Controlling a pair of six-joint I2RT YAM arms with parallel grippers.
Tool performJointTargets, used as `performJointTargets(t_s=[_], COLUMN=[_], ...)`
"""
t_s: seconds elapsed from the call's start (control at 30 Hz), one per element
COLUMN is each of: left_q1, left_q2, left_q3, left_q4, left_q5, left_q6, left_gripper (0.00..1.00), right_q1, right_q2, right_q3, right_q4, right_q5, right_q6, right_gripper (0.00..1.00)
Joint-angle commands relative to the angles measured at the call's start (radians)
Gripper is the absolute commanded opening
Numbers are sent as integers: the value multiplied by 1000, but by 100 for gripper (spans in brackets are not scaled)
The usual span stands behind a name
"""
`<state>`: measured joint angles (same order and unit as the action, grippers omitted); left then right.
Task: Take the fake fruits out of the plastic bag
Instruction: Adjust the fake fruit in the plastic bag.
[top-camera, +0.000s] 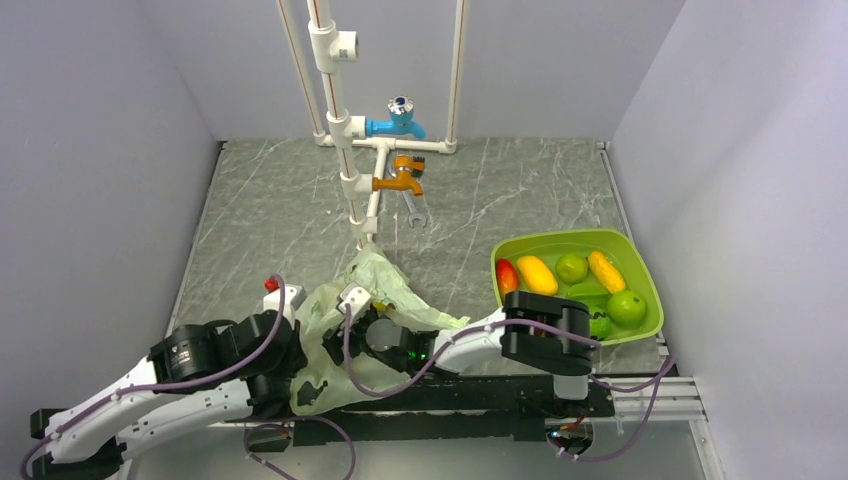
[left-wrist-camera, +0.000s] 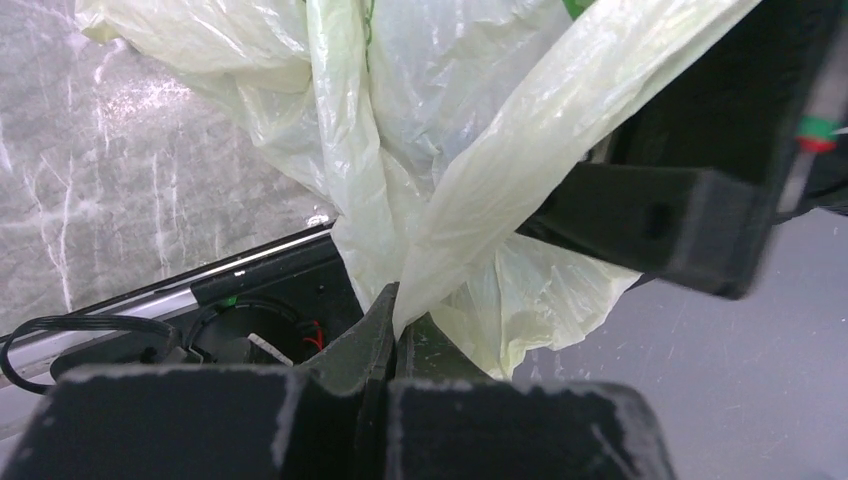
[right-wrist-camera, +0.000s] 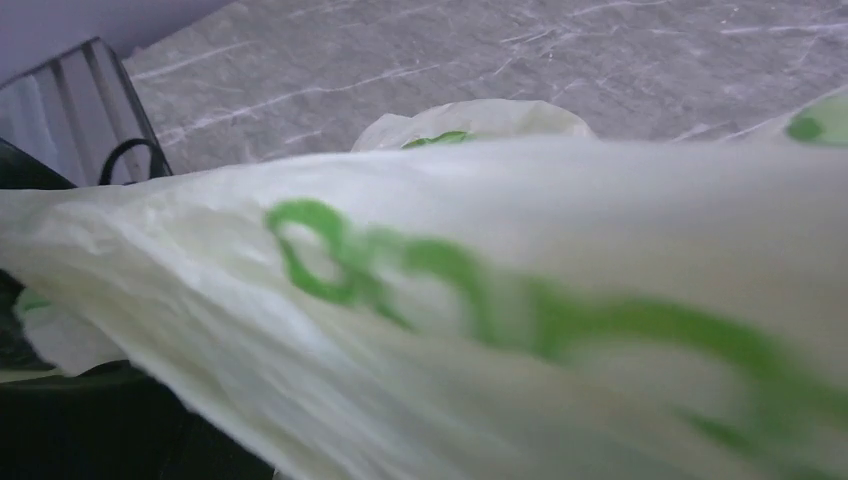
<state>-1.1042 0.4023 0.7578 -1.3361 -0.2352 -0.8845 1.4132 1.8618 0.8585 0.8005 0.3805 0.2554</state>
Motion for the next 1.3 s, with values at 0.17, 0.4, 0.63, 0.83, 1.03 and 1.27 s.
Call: performJointTargets(t_s=[0.17, 0.4, 0.63, 0.83, 1.03, 1.27], left_q1=[-3, -3, -3, -3, -4, -3], left_q2=[32, -47, -53, -19, -9, -46], left_q3=[28, 26, 23, 21, 22, 24], left_q4=[51, 41, 48, 55, 54, 47], left_q5=[-16, -37, -34, -22, -24, -37], left_q6=[24, -2, 6, 21, 25, 10], left_gripper=[0, 0, 0, 0, 0, 0], right_q1=[-12, -17, -28, -39, -39, -38], right_q2=[139, 215, 201, 99, -64, -199], right_q3=[135, 166, 138, 93, 14, -91], right_q4=[-16, -55, -64, -75, -132, -203], right_q5=[-1, -60, -44, -49, -44, 23], right_q6=[-94, -89, -73, -92, -92, -45], right_gripper=[83, 82, 66, 41, 25, 23])
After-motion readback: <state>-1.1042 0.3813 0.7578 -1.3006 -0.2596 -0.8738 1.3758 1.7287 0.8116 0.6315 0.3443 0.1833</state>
